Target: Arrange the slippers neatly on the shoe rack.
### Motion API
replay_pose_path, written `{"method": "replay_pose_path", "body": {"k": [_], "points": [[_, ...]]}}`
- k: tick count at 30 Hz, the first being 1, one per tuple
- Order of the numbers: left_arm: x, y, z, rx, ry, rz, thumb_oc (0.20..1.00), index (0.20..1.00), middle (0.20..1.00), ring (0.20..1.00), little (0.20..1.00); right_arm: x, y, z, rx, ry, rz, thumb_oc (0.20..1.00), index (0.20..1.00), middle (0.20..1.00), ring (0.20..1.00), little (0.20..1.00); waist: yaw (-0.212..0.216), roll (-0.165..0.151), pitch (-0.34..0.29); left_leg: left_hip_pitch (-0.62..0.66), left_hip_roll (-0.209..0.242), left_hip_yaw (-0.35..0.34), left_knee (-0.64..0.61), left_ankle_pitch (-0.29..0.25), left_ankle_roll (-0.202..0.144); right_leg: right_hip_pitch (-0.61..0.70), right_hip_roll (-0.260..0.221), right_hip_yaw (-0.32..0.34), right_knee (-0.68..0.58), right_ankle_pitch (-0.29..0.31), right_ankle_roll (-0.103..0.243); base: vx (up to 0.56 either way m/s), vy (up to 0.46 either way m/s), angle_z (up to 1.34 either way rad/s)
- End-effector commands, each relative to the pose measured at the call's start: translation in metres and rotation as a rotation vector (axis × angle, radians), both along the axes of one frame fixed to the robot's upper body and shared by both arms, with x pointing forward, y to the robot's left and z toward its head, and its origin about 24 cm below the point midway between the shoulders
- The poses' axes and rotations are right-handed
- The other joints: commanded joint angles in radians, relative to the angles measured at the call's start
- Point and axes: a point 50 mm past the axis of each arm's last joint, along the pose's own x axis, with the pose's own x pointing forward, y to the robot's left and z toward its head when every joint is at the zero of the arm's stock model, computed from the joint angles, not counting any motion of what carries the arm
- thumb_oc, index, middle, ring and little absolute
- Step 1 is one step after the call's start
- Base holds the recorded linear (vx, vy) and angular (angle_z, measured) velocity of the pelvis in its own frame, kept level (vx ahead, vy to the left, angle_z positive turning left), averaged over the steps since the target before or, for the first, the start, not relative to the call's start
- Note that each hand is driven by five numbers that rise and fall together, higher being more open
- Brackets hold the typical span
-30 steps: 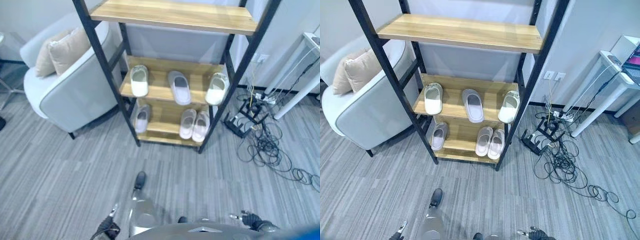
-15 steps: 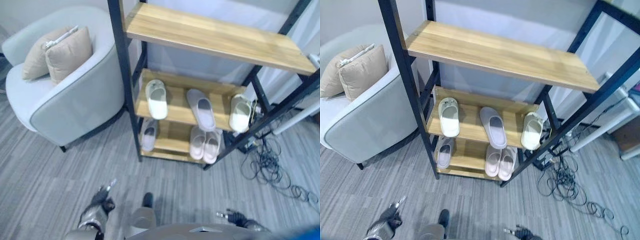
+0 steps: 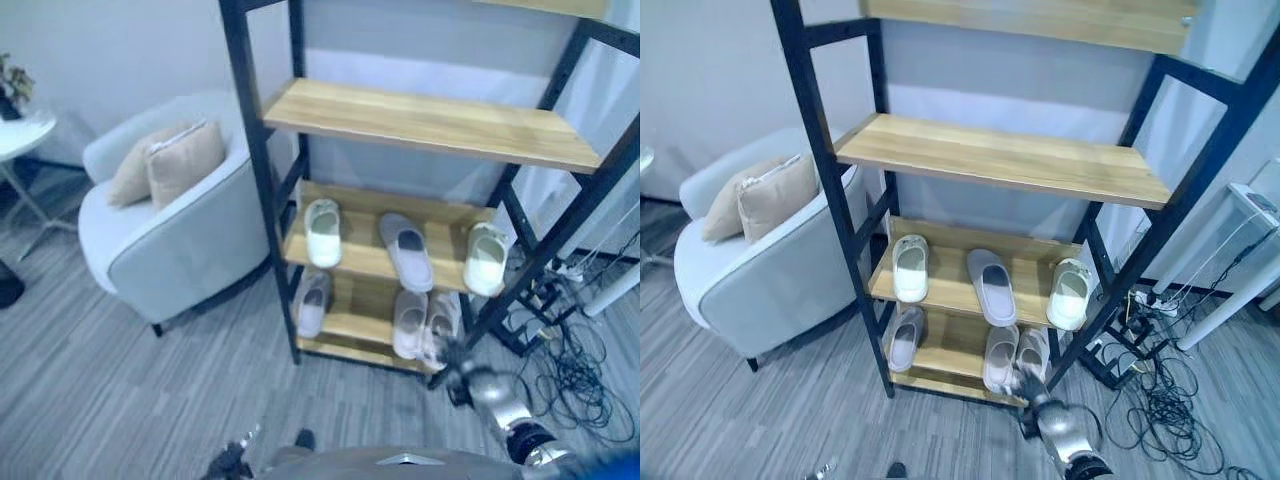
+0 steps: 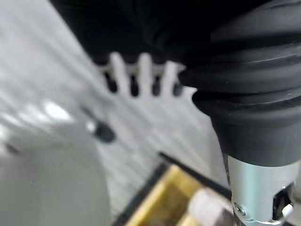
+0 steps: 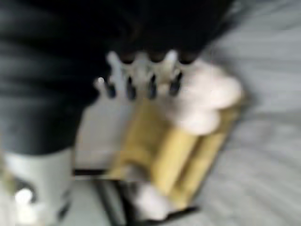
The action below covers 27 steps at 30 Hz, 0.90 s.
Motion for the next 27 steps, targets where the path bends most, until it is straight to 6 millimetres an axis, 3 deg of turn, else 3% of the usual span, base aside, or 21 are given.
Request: {"method": "replay_pose_path", "body": {"k": [1, 2, 6, 10, 12, 13, 16, 18, 19, 20, 22, 26, 27], "points": [[0.028, 0.017, 0.008, 0.040, -0.088, 0.053, 1.000, 1.000, 1.000, 1.000, 1.000, -0.009, 0.002, 0.001, -0.170, 0.001, 0.289, 1.000, 1.000, 1.000, 1.000, 1.000, -0.037, -0.040, 0.098, -0.009, -0.016, 0.002, 0.094, -0.126, 0.018, 0.034, -0.067, 0.014, 0.031, -0.058, 0.061, 0.01, -0.048, -0.51], [0.026, 0.023, 0.010, 0.047, -0.094, 0.084, 1.000, 1.000, 1.000, 1.000, 1.000, 0.005, 0.008, 0.020, -0.215, -0.106, 0.429, 1.000, 1.000, 1.000, 1.000, 1.000, -0.030, -0.043, 0.101, -0.008, -0.013, -0.003, 0.096, -0.126, 0.017, 0.038, -0.066, 0.010, 0.032, -0.061, 0.060, 0.02, -0.050, -0.36], [0.021, 0.030, 0.011, 0.068, -0.088, 0.087, 1.000, 1.000, 1.000, 1.000, 1.000, 0.020, 0.010, 0.062, -0.203, -0.312, 0.525, 1.000, 1.000, 1.000, 1.000, 1.000, -0.038, -0.047, 0.101, -0.005, -0.008, -0.001, 0.097, -0.130, 0.016, 0.038, -0.067, 0.012, 0.034, -0.062, 0.063, 0.01, -0.012, -0.08], [0.021, 0.030, 0.011, 0.077, -0.094, 0.073, 1.000, 1.000, 1.000, 1.000, 1.000, 0.041, -0.004, 0.101, -0.293, -0.502, 0.506, 1.000, 1.000, 1.000, 1.000, 1.000, -0.046, -0.044, 0.101, -0.005, -0.004, 0.003, 0.102, -0.137, 0.016, 0.036, -0.070, 0.012, 0.040, -0.063, 0.068, 0.05, 0.006, -0.03], [0.022, 0.028, 0.011, 0.085, -0.099, 0.057, 1.000, 1.000, 1.000, 1.000, 1.000, 0.060, -0.010, 0.138, -0.294, -0.674, 0.417, 1.000, 1.000, 1.000, 1.000, 1.000, -0.046, -0.040, 0.102, -0.005, -0.005, 0.007, 0.104, -0.143, 0.017, 0.032, -0.072, 0.014, 0.042, -0.062, 0.069, 0.06, 0.019, -0.04], [0.023, 0.028, 0.011, 0.085, -0.099, 0.056, 1.000, 1.000, 1.000, 1.000, 1.000, 0.059, -0.010, 0.138, -0.294, -0.673, 0.417, 1.000, 1.000, 1.000, 1.000, 1.000, -0.045, -0.040, 0.103, -0.005, -0.005, 0.007, 0.105, -0.143, 0.017, 0.032, -0.072, 0.014, 0.042, -0.063, 0.069, 0.05, 0.016, -0.01], [0.026, 0.024, 0.011, 0.082, -0.102, -0.011, 1.000, 1.000, 1.000, 1.000, 1.000, 0.077, -0.014, 0.197, -0.338, -0.939, 0.362, 1.000, 1.000, 1.000, 1.000, 1.000, -0.038, -0.038, 0.108, -0.016, -0.009, 0.006, 0.112, -0.151, 0.022, 0.023, -0.076, 0.014, 0.048, -0.066, 0.072, 0.07, 0.012, -0.04], [0.028, 0.022, 0.011, 0.085, -0.106, -0.033, 1.000, 1.000, 1.000, 1.000, 1.000, 0.082, -0.017, 0.202, -0.352, -0.967, 0.327, 1.000, 1.000, 1.000, 1.000, 1.000, -0.034, -0.037, 0.109, -0.021, -0.011, 0.005, 0.113, -0.152, 0.023, 0.020, -0.076, 0.013, 0.048, -0.066, 0.073, 0.05, 0.006, -0.01], [0.032, 0.022, 0.012, 0.092, -0.111, -0.069, 1.000, 1.000, 1.000, 1.000, 1.000, 0.098, -0.024, 0.221, -0.496, -1.035, 0.320, 1.000, 1.000, 1.000, 1.000, 1.000, -0.020, -0.038, 0.119, -0.032, -0.014, 0.003, 0.113, -0.151, 0.025, 0.010, -0.077, 0.011, 0.049, -0.065, 0.074, 0.00, 0.000, 0.00], [0.032, 0.022, 0.012, 0.091, -0.112, -0.068, 1.000, 1.000, 1.000, 1.000, 1.000, 0.099, -0.024, 0.221, -0.497, -1.038, 0.321, 1.000, 1.000, 1.000, 1.000, 1.000, -0.021, -0.038, 0.121, -0.033, -0.014, 0.004, 0.114, -0.151, 0.025, 0.009, -0.077, 0.011, 0.050, -0.066, 0.074, 0.03, -0.004, -0.01], [0.039, 0.022, 0.014, 0.096, -0.135, -0.092, 1.000, 1.000, 1.000, 1.000, 1.000, 0.110, -0.034, 0.237, -0.673, -1.073, 0.352, 1.000, 1.000, 1.000, 1.000, 1.000, -0.011, -0.037, 0.134, -0.052, -0.016, 0.000, 0.115, -0.148, 0.025, -0.006, -0.078, 0.009, 0.051, -0.065, 0.074, 0.00, 0.000, 0.00], [0.059, 0.017, 0.018, 0.120, -0.157, -0.170, 1.000, 1.000, 1.000, 1.000, 1.000, 0.149, -0.047, 0.247, -0.875, -1.049, 0.286, 1.000, 1.000, 1.000, 1.000, 1.000, 0.020, -0.035, 0.187, -0.127, -0.025, -0.012, 0.129, -0.134, 0.021, -0.058, -0.082, 0.004, 0.046, -0.050, 0.071, -0.05, 0.013, 0.04], [0.059, 0.017, 0.018, 0.120, -0.159, -0.168, 1.000, 1.000, 1.000, 1.000, 1.000, 0.150, -0.046, 0.248, -0.875, -1.052, 0.287, 1.000, 1.000, 1.000, 1.000, 1.000, 0.018, -0.034, 0.187, -0.131, -0.025, -0.013, 0.131, -0.135, 0.022, -0.061, -0.082, 0.004, 0.047, -0.050, 0.071, -0.07, 0.036, 0.08]]}}
